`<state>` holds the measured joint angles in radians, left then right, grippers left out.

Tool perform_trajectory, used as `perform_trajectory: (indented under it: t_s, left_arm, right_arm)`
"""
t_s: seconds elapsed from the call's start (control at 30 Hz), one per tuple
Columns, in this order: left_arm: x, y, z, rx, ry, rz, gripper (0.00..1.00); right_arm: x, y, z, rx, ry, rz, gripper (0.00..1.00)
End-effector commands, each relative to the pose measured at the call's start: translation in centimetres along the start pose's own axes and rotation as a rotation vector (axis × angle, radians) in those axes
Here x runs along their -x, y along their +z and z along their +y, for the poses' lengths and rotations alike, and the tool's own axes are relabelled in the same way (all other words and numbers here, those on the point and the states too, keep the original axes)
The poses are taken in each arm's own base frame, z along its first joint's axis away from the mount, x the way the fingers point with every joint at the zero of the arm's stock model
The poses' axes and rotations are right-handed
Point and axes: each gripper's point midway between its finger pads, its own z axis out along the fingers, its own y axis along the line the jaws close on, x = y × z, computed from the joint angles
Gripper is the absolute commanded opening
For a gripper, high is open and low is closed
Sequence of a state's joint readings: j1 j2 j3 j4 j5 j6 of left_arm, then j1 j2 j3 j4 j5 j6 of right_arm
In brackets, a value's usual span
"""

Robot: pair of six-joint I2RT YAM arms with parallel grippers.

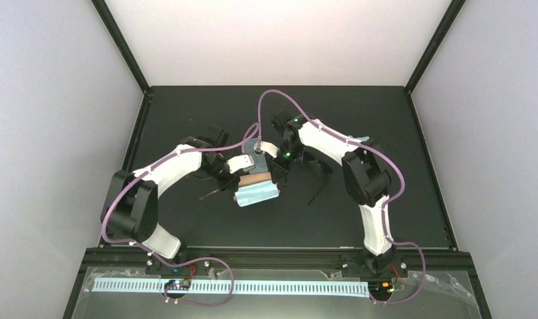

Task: Organize the sunglasses
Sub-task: Place the glasses cleaning cloth in the sunglasses case.

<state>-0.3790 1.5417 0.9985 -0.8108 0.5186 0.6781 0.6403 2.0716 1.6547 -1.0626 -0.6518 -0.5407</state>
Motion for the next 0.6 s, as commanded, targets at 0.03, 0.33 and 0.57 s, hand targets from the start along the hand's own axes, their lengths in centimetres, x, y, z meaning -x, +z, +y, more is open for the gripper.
perform_trajectory:
  t_s: [0.03,0.33,0.57]
  left_arm:
    - [0.7,-0.1,1.1,0.02,0.02,-0.003,0.01]
    - [0.5,0.5,1.6,0.018,0.022,0.012,0.01]
    - [0.7,0.8,2.1,0.024,0.021,0.011,0.01]
  right_arm:
    - [-0.1,0.5,-0.3,-0.007,0.004,0.019,0.01]
    - [-0.3,0.9,-0.5,0.003,0.009,0.028,0.01]
    - [-0.5,1.2,-0.7,0.006,0.014,0.034,0.01]
